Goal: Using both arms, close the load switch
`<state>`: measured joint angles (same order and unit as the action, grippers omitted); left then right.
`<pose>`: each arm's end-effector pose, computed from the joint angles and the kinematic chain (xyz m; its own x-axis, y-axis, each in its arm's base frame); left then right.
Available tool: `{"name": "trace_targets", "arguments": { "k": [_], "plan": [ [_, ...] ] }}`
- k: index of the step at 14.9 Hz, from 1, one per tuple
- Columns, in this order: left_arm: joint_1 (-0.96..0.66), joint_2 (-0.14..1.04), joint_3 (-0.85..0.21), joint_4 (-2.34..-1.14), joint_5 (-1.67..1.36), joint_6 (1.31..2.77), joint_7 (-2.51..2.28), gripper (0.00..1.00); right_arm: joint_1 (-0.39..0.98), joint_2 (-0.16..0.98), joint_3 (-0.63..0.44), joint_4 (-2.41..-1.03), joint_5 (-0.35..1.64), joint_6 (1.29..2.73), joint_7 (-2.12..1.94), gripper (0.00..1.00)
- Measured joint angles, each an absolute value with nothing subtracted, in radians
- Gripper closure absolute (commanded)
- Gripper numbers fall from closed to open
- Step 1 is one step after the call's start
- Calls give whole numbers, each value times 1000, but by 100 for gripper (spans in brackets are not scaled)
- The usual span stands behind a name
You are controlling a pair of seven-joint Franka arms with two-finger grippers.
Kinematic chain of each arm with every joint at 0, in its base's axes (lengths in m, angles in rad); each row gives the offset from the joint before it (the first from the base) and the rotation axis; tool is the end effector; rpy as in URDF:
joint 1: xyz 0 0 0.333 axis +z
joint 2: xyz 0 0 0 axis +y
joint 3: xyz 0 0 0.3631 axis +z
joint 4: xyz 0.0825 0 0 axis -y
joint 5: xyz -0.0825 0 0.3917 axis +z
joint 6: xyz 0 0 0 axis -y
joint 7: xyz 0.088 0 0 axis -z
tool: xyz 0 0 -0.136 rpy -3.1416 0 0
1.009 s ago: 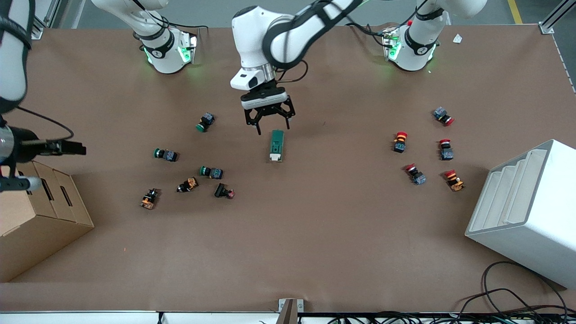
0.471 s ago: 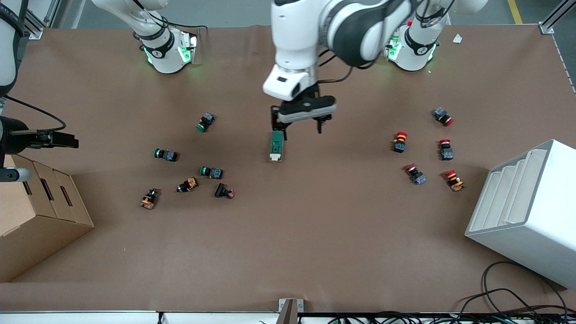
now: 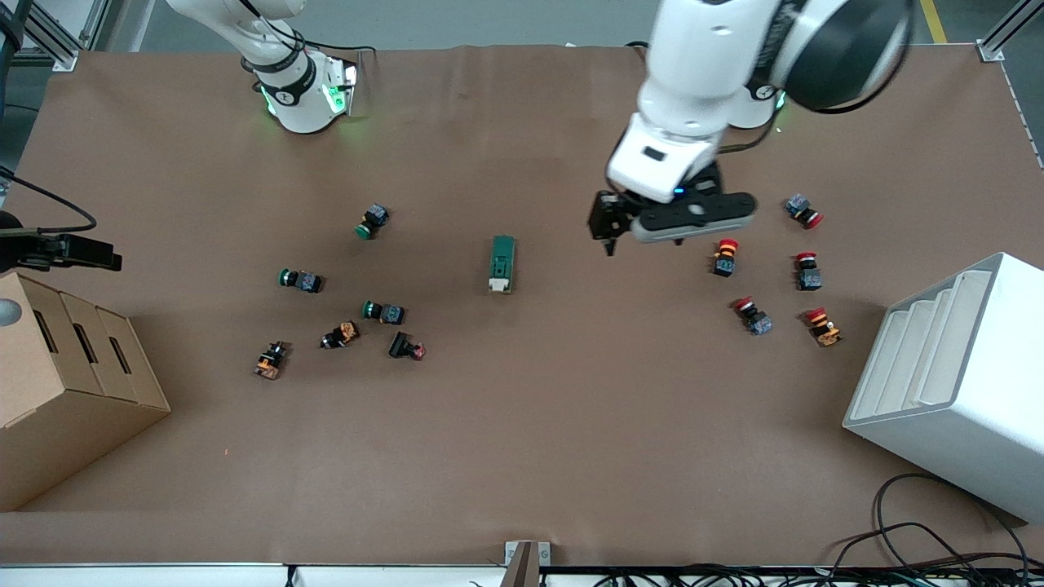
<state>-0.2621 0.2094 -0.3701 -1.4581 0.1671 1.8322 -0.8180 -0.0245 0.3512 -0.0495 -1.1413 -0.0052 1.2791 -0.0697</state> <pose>0.5575 -0.3545 0.6041 0.9668 0.1735 0.1873 0.1638 -0.9842 0.0667 0.6422 -0.0418 0.6071 0.9772 -0.0048 -0.2124 -0.0033 -1.0000 0.0074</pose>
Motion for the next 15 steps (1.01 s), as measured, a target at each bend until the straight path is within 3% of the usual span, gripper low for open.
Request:
{"name": "trace_targets", "arguments": {
  "k": [10,15],
  "plan": [
    [-96,103,-276,-1454,83,1674,-482,0,-18,315,-29,-1136,-2,1231,-70,0],
    [-84,89,-187,-1454,71,1608,-264,0,-1,200,-25,-1269,-2,1267,-3,0]
  ]
}}
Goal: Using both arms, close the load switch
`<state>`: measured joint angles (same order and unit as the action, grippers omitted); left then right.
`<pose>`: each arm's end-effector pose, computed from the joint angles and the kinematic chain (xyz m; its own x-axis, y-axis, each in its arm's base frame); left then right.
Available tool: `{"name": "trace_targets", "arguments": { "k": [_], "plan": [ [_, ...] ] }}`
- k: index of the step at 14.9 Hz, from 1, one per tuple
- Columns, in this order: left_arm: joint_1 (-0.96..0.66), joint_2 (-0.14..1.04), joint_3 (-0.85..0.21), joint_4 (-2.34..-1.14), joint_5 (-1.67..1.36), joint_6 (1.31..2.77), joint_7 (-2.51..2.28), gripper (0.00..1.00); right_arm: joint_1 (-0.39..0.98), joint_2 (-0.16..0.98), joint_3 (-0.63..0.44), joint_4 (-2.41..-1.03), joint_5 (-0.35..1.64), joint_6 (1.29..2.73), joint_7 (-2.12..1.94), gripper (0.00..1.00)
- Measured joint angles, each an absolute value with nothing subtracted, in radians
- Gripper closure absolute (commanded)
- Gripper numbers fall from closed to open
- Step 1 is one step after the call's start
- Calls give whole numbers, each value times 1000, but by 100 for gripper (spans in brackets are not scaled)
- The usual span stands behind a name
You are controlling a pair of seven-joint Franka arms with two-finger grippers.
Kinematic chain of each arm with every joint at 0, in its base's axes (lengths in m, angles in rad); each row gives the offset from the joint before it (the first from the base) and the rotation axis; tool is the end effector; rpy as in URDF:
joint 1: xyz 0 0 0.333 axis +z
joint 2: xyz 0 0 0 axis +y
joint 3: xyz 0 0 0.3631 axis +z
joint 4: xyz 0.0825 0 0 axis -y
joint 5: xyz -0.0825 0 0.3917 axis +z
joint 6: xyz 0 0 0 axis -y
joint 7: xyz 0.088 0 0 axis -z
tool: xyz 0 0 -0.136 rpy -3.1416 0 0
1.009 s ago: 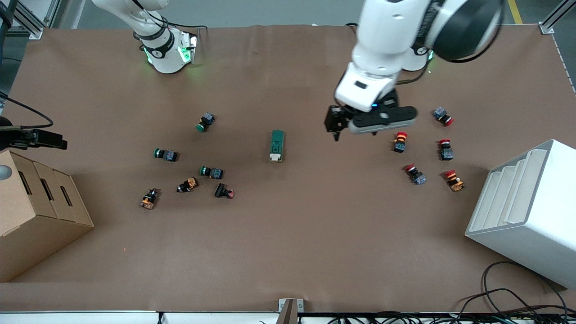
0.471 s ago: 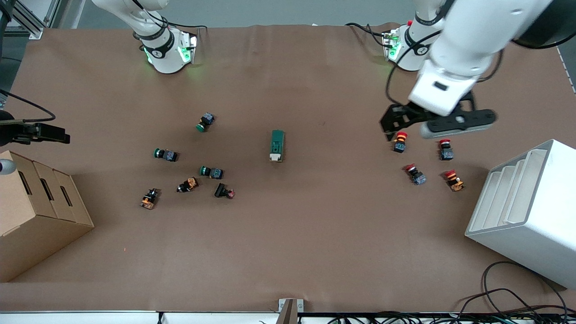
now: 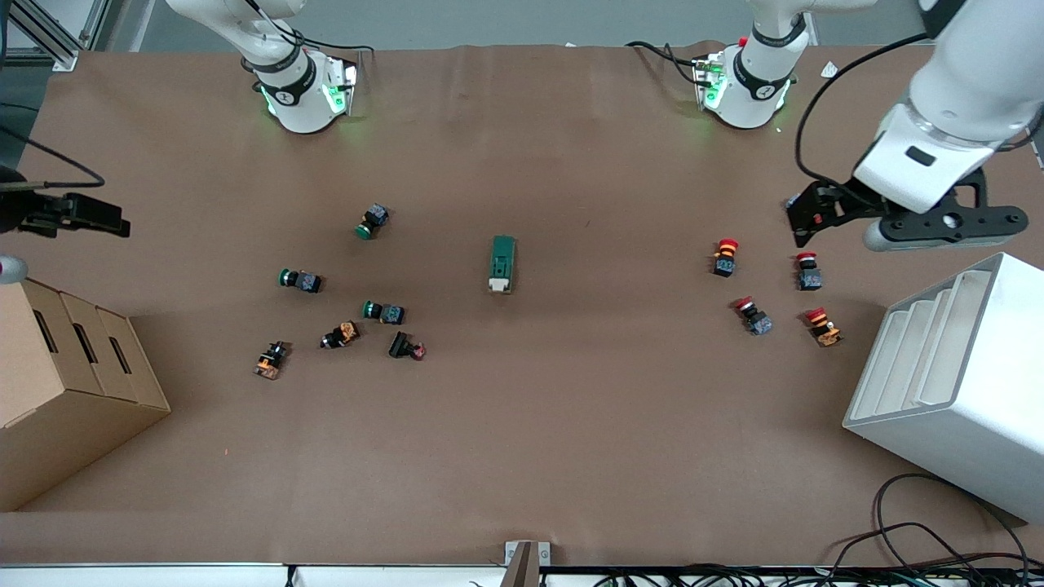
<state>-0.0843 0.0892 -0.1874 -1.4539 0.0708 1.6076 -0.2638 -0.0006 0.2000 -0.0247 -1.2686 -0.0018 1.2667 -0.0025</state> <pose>0.5819 -0.1464 0.6516 0.9969 -0.0082 0.0778 -0.0055 -0.9994 -0.0351 0.5930 -0.0135 0.6437 0.9794 -0.0233 -0.2005 -0.0225 -0.9997 0.0062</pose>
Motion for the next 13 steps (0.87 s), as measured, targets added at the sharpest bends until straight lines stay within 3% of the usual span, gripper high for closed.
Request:
{"name": "trace_targets", "arguments": {
  "k": [8,13],
  "plan": [
    [-18,77,-134,-1462,19,1531,-46,0,-1,-20,-28,-1486,-2,1351,12,0],
    [-22,23,-88,-1536,11,1511,-20,0,-1,-103,-29,-1571,-2,1373,12,0]
  ]
}}
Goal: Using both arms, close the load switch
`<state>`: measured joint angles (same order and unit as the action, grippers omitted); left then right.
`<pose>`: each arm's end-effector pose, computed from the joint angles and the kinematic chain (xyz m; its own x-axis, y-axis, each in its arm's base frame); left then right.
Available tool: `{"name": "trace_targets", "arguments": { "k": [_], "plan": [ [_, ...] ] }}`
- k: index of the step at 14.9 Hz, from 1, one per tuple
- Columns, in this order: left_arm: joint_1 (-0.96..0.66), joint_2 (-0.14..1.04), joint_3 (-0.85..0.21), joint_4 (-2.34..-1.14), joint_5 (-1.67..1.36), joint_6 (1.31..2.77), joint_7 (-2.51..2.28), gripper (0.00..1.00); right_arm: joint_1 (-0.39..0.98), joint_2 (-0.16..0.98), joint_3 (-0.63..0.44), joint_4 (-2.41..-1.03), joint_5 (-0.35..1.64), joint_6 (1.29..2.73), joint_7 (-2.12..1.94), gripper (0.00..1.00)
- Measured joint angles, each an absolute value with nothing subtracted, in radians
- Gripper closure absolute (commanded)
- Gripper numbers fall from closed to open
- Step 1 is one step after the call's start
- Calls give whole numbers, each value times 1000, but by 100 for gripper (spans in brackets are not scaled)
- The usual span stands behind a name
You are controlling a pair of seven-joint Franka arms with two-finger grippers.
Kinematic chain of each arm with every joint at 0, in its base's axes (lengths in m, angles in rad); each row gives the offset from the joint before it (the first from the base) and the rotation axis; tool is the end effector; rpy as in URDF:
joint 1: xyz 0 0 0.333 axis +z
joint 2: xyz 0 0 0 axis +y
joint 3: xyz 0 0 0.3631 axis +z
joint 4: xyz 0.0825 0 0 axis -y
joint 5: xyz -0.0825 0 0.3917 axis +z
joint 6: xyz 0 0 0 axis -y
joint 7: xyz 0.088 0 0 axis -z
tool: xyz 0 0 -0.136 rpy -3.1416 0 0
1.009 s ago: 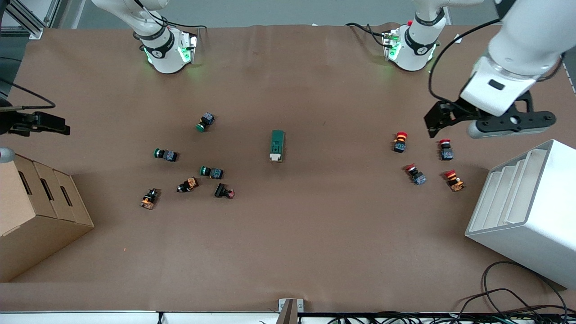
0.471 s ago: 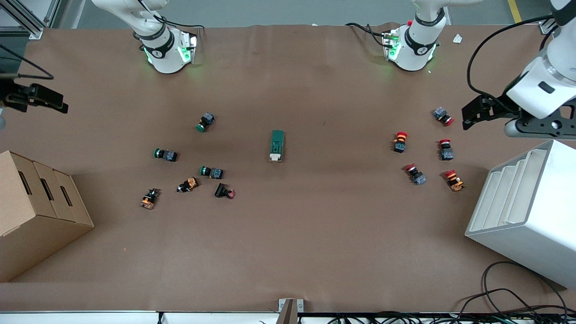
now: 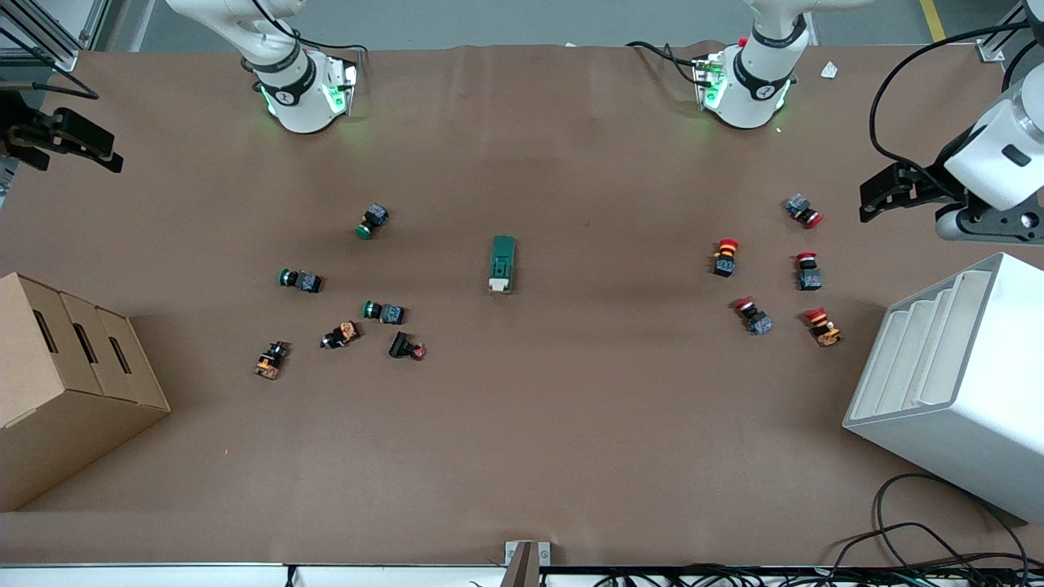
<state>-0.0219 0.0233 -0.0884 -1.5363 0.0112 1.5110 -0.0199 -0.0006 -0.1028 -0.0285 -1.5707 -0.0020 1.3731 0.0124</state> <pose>0.5598 -0.0598 0.6409 0.9948 -0.0896 -0.0483 -0.0901 -0.9959 -0.0101 0.5005 -0.0158 0.6812 0.9946 -0.0413 -0.0947 -0.0415 -0.9991 0.0002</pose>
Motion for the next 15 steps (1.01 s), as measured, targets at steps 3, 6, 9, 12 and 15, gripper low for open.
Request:
{"name": "trace_targets", "arguments": {
  "k": [3,6,9,12,15],
  "plan": [
    [-40,-2,-87,-1557,10,1511,-33,0,-1,-106,-28,-1570,-2,1382,12,0],
    [-54,-10,-87,-1561,10,1511,-61,0,-1,-106,-28,-1557,-2,1392,5,0],
    [-56,-11,-88,-1561,10,1511,-77,0,-2,-102,-29,-1538,-2,1392,5,0],
    [-57,-11,-101,-1561,9,1511,-126,0,-3,-88,-29,-1523,-2,1384,5,0],
    [-56,-16,-114,-1564,8,1511,-140,0,-4,-48,-30,-1474,-2,1338,5,0]
  ]
}}
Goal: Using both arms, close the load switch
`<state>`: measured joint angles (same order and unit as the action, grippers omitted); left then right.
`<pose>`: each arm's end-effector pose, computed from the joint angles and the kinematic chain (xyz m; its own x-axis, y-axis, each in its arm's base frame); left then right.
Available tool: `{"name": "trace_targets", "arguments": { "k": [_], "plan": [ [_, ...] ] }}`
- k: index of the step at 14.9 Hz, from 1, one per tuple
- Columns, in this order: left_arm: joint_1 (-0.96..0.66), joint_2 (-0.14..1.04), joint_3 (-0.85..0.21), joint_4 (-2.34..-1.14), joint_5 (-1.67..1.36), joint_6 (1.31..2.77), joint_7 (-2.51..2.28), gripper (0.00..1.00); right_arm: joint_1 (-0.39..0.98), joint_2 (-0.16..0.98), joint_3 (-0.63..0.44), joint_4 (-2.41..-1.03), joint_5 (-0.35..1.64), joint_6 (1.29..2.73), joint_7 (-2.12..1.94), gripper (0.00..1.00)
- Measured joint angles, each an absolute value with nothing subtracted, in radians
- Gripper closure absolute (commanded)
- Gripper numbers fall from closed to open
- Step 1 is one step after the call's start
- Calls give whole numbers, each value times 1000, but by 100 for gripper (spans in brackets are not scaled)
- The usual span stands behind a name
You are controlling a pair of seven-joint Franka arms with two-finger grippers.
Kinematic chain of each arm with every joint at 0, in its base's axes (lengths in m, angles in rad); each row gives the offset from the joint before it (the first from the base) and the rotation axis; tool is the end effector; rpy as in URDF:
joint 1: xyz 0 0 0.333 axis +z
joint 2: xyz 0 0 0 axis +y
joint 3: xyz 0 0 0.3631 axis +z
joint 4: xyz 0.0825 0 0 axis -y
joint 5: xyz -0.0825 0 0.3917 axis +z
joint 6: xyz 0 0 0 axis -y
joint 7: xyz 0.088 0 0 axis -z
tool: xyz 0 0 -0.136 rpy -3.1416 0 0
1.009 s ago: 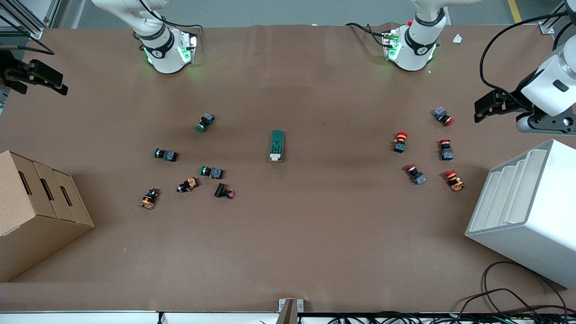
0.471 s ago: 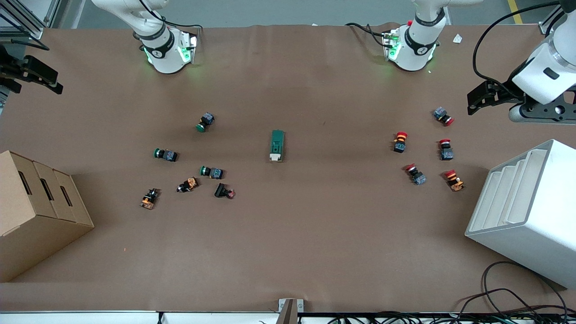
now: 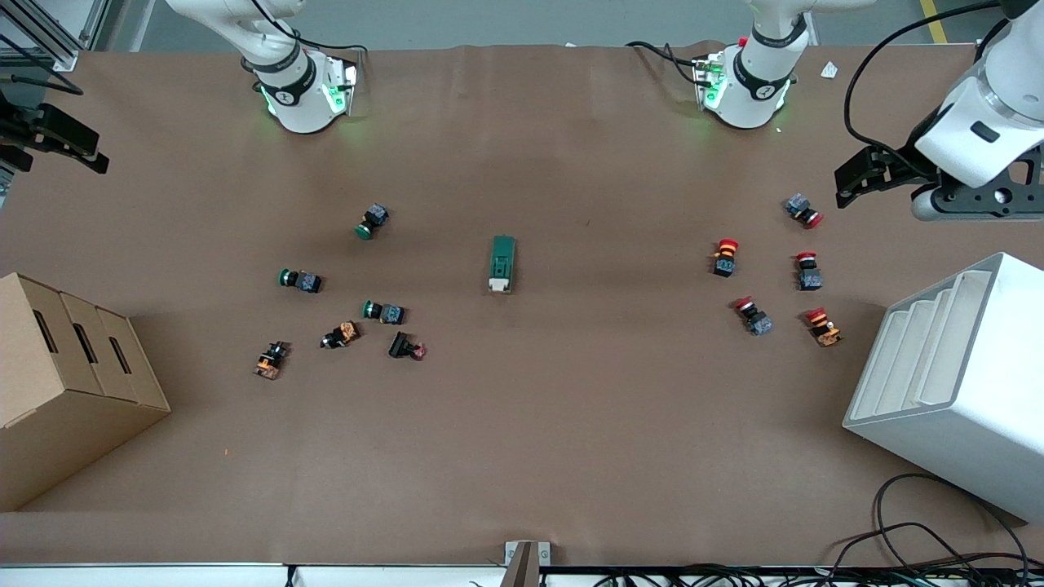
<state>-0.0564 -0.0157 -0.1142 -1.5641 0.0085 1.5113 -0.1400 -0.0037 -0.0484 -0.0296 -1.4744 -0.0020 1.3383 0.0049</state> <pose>0.5416 -0.0927 0.6494 0.9989 -0.0299 -0.0354 -0.0305 -0.9994 -0.0154 0.5160 -0.0180 0.6946 0.9954 -0.0384 -0.0876 -0.0384 -0.9993 0.0010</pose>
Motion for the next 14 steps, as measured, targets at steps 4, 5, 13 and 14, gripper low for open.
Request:
{"name": "trace_targets", "arguments": {
  "k": [4,5,13,14],
  "plan": [
    [-33,-50,-110,-1619,8,1538,-140,0,-4,-3,-30,-1424,-2,1304,4,0],
    [-32,-60,-110,-1635,8,1549,-140,0,-4,-2,-30,-1430,-2,1305,4,0],
    [-28,-67,-101,-1643,8,1572,-48,0,-11,-45,-35,-1492,-2,1338,-3,0],
    [-29,-64,-102,-1638,8,1572,-48,0,-11,-47,-35,-1493,-2,1338,-4,0]
  ]
}}
